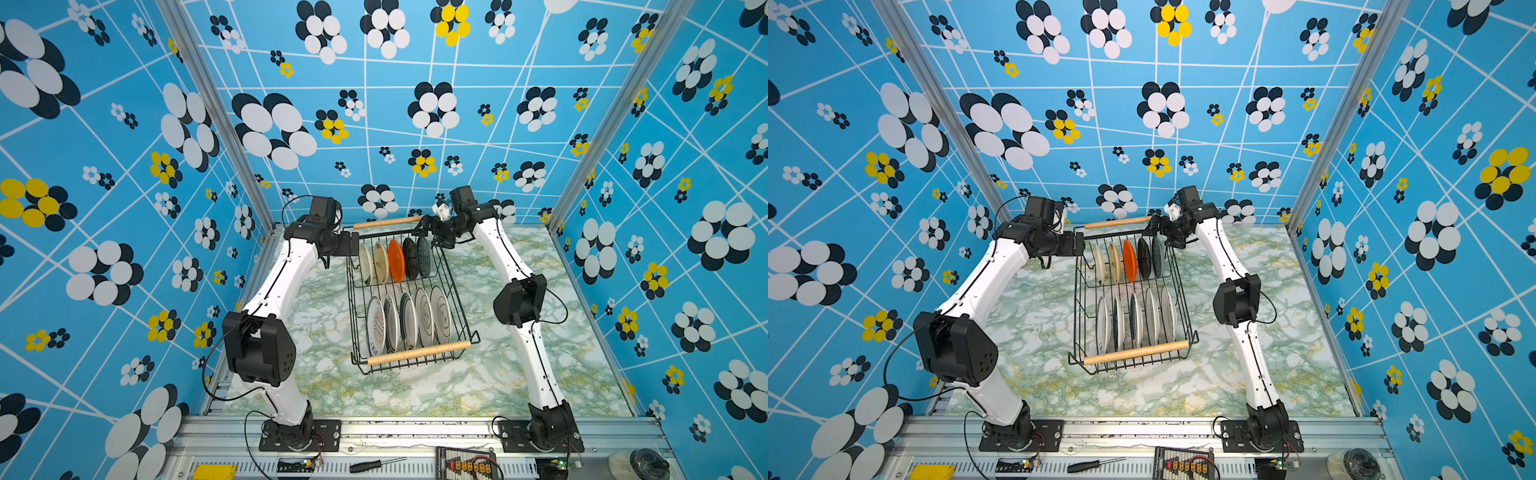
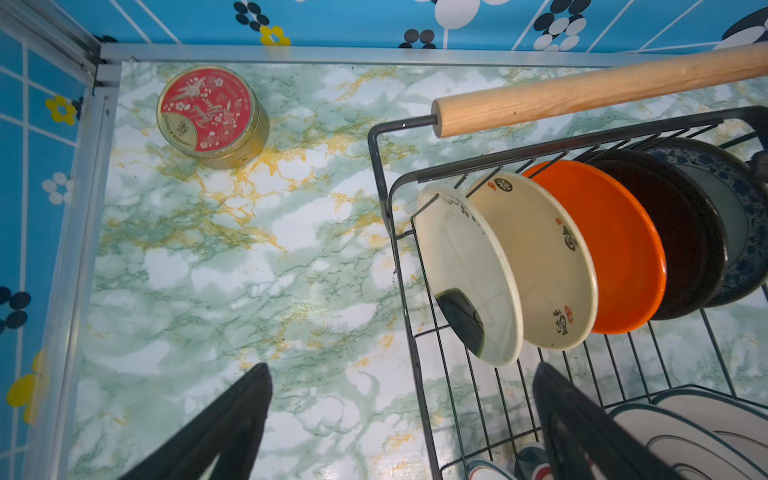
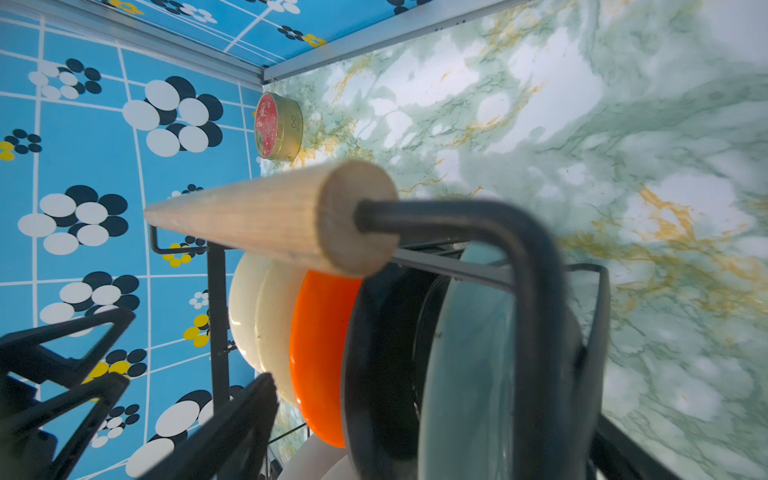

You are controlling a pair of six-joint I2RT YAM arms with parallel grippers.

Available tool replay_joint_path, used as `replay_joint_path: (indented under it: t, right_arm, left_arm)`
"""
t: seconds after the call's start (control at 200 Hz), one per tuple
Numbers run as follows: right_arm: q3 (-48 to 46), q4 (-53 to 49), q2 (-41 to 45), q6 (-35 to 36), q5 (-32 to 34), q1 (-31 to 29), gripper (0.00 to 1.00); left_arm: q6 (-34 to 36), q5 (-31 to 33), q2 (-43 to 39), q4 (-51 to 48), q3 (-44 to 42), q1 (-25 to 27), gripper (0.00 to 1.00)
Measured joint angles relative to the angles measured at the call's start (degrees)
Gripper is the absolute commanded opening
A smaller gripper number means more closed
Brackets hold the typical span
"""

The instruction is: Unload the plates from the dish rack

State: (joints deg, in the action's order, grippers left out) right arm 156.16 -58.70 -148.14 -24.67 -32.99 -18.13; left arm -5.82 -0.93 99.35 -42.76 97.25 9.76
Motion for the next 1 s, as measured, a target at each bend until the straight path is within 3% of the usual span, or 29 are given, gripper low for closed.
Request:
replay_joint_path:
  t: [0.235, 0.535, 1.0]
  right_arm:
    - [-1.11, -1.79, 1.75, 1.2, 5.84, -0.5, 0.99]
    - [-10.64, -3.08, 13.11, 2.86, 11.82, -0.15, 0.99]
    - [-45.88, 3.02, 36.7, 3.04, 16.31, 1.88, 0.99]
  left_arm:
    - [8.94, -1.46, 4.57, 4.57, 6.71, 0.0, 0.96]
    - [15.47, -6.36, 15.26, 3.8, 16.81, 0.0, 0.92]
    - [19.65, -10.34, 24.76, -1.01, 27.87, 0.07, 0.83]
